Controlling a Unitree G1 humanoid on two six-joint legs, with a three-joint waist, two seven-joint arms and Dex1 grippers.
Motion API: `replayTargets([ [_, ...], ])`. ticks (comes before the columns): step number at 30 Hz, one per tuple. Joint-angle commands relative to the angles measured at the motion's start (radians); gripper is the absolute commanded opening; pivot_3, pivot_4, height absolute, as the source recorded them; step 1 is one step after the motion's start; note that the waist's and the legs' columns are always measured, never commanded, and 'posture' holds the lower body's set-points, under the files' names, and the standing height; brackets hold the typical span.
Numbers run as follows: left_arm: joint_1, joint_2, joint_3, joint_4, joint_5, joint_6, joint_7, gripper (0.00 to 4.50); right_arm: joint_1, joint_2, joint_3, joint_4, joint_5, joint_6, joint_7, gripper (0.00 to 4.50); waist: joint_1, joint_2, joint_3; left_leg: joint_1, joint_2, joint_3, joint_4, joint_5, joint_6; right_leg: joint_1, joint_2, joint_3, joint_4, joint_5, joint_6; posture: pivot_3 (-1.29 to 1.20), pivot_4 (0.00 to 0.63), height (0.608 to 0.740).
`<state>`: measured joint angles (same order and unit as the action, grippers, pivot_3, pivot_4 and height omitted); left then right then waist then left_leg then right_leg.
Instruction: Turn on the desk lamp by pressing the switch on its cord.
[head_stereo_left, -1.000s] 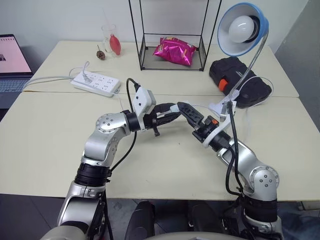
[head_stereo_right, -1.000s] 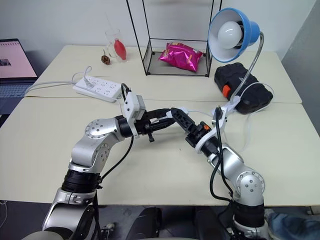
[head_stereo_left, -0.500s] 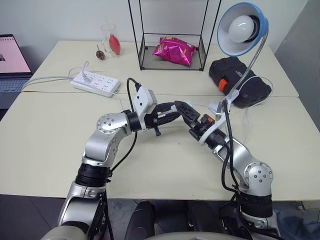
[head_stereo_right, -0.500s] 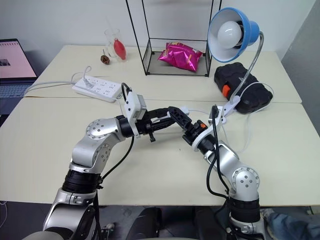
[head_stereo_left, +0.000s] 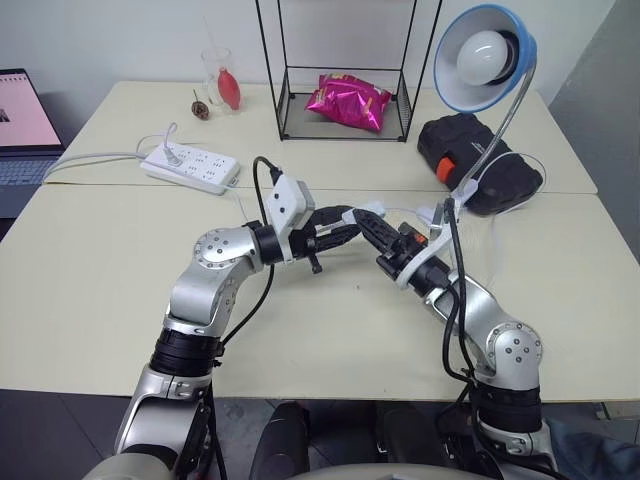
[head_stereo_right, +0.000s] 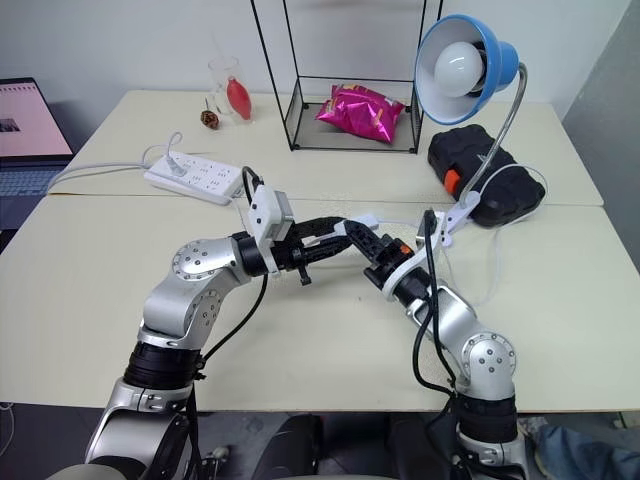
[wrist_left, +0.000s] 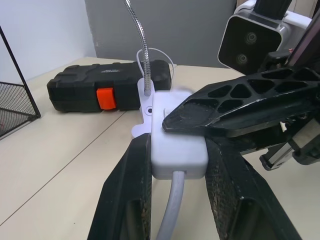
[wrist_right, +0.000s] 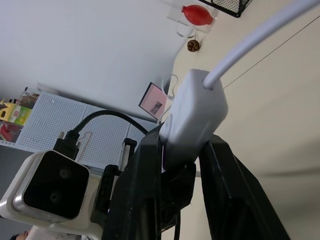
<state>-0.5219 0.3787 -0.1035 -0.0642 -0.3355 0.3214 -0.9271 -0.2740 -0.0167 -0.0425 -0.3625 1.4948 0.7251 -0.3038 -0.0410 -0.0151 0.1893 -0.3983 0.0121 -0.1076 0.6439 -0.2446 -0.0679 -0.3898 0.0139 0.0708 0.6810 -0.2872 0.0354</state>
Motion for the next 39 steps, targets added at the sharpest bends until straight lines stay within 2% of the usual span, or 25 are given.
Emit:
replayTargets([
  [1,-0.002,-0.001,-0.001,-0.041,-0.015,-0.012,0.000,1.11,-0.016,0.003,-0.004,-0.010,0.033,-0.006,0.007,0.48,0.000,0.000,0.000,0.000,0.000,0.000,0.000,0.000,0.000,0.000,0.000,0.000,0.000,0.000,0.000,0.00,0.150,0.740],
  [5,-0.003,-0.004,-0.002,-0.039,-0.012,-0.014,0.004,1.11,-0.016,0.002,-0.005,-0.014,0.057,-0.007,0.021,0.48,0.000,0.000,0.000,0.000,0.000,0.000,0.000,0.000,0.000,0.000,0.000,0.000,0.000,0.000,0.000,0.00,0.150,0.740],
  [7,-0.003,-0.004,-0.001,-0.038,-0.012,-0.015,0.004,1.11,-0.015,-0.003,-0.004,-0.020,0.056,-0.005,0.031,1.18,0.000,0.000,0.000,0.000,0.000,0.000,0.000,0.000,0.000,0.000,0.000,0.000,0.000,0.000,0.000,0.00,0.150,0.740],
  [14,-0.006,-0.004,0.002,-0.032,-0.010,-0.018,0.008,1.11,-0.016,-0.014,0.001,-0.021,0.073,0.010,0.025,2.77,0.000,0.000,0.000,0.000,0.000,0.000,0.000,0.000,0.000,0.000,0.000,0.000,0.000,0.000,0.000,0.00,0.150,0.740],
  [19,-0.008,-0.005,0.004,-0.023,-0.005,-0.024,0.014,1.11,0.006,-0.058,-0.006,-0.041,0.109,0.031,0.029,2.78,0.000,0.000,0.000,0.000,0.000,0.000,0.000,0.000,0.000,0.000,0.000,0.000,0.000,0.000,0.000,0.00,0.150,0.740],
  [22,-0.011,0.000,0.007,-0.010,0.002,-0.029,0.018,1.11,0.027,-0.125,-0.031,-0.059,0.137,0.049,0.040,2.78,0.000,0.000,0.000,0.000,0.000,0.000,0.000,0.000,0.000,0.000,0.000,0.000,-0.001,0.000,0.000,0.00,0.150,0.740],
  [33,-0.015,0.014,0.004,0.040,0.049,-0.062,0.044,1.11,0.054,-0.463,-0.026,-0.171,0.040,0.170,0.265,2.78,0.001,0.001,0.001,0.000,0.000,0.001,0.000,0.000,0.000,0.000,0.000,0.000,-0.001,-0.003,0.004,0.00,0.150,0.740],
  [36,-0.006,0.021,-0.001,0.050,0.064,-0.075,0.049,1.11,0.044,-0.574,-0.017,-0.220,-0.041,0.202,0.365,3.20,0.003,0.001,0.001,-0.001,0.000,0.000,0.000,0.000,0.000,0.000,0.000,0.000,-0.001,-0.003,0.004,0.00,0.150,0.740],
  [39,0.000,0.028,-0.009,0.064,0.085,-0.094,0.047,1.11,0.034,-0.665,-0.017,-0.260,-0.108,0.212,0.459,3.90,0.003,0.001,0.001,-0.001,0.000,0.000,0.000,0.000,0.000,0.000,0.000,0.000,-0.001,-0.003,0.004,0.00,0.150,0.740],
])
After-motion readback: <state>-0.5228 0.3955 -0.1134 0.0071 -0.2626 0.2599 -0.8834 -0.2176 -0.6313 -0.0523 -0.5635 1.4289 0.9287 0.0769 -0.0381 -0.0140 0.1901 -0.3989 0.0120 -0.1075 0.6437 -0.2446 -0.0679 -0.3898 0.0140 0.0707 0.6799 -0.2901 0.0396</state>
